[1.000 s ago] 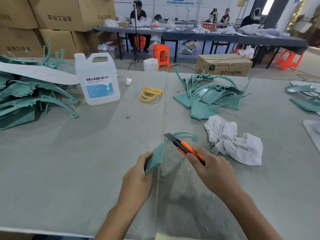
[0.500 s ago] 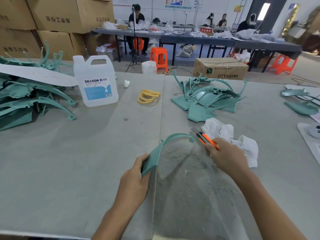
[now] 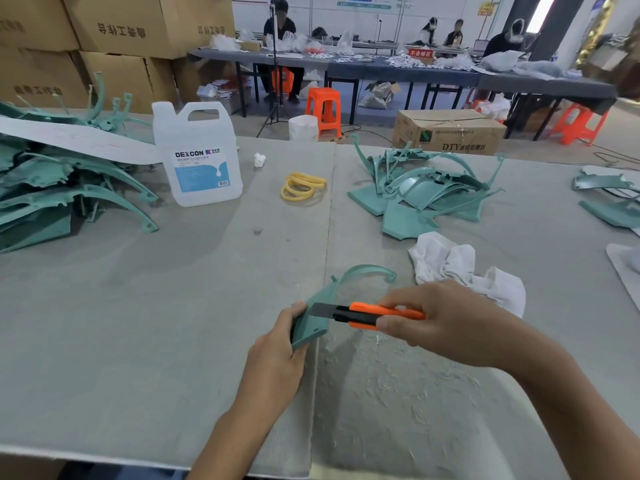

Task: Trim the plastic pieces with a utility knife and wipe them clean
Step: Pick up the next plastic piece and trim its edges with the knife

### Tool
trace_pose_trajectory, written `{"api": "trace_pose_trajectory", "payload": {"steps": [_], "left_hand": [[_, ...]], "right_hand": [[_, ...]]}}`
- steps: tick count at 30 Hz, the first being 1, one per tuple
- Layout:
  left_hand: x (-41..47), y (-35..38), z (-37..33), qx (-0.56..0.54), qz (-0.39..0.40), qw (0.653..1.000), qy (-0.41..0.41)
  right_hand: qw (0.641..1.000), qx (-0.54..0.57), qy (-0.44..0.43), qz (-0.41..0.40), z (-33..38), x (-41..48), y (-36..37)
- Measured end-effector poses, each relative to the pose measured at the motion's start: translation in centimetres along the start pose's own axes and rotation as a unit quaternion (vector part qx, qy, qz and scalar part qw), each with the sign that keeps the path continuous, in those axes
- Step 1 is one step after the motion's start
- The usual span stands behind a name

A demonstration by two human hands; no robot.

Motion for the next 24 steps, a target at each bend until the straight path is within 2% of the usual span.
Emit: {"api": "trace_pose_trajectory", "payload": {"steps": [2, 5, 8, 12, 15, 20, 24], "left_hand": [[-0.1, 0.2, -0.1, 0.017, 0.002, 1.000, 0.005], [-0.2, 0.2, -0.2, 0.025, -0.002, 1.000, 0.014], [-0.2, 0.3, -0.2, 0.023, 0.004, 1.000, 0.017], [-0.1, 0.4, -0.1, 0.021, 0.002, 0.999, 0.026], [0.0, 0.1, 0.1, -0.002, -0.004, 1.000, 0.021], [0.6, -0.8, 1.4, -0.097, -0.026, 0.995, -0.020], [0.6, -0.5, 1.3, -0.081, -0.009, 0.997, -0.010]], "right_hand": [[1.000, -0.019, 0.016, 0.006, -0.5, 0.6, -0.1], [0.996, -0.028, 0.057, -0.054, -3.3, 2.6, -1.9], [0.984, -0.007, 0.139, -0.114, -8.5, 4.5, -3.1], [0.950, -0.086, 0.251, -0.164, -14.4, 4.6, -2.8], [0.940, -0.121, 0.254, -0.195, -15.3, 3.7, -2.6], [0.935, 0.022, 0.214, -0.282, -14.3, 1.5, -1.8], [0.908, 0.150, 0.204, -0.335, -13.7, 0.1, -1.6]]}}
Point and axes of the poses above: each hand's wrist, its own x-axis towards the middle knuckle, its own y-axis out of the palm, z = x × y, the point moved 10 cm from there along x, towards the middle knuckle, and after that the axes turned 13 degrees about x, right-handed, at the moved point
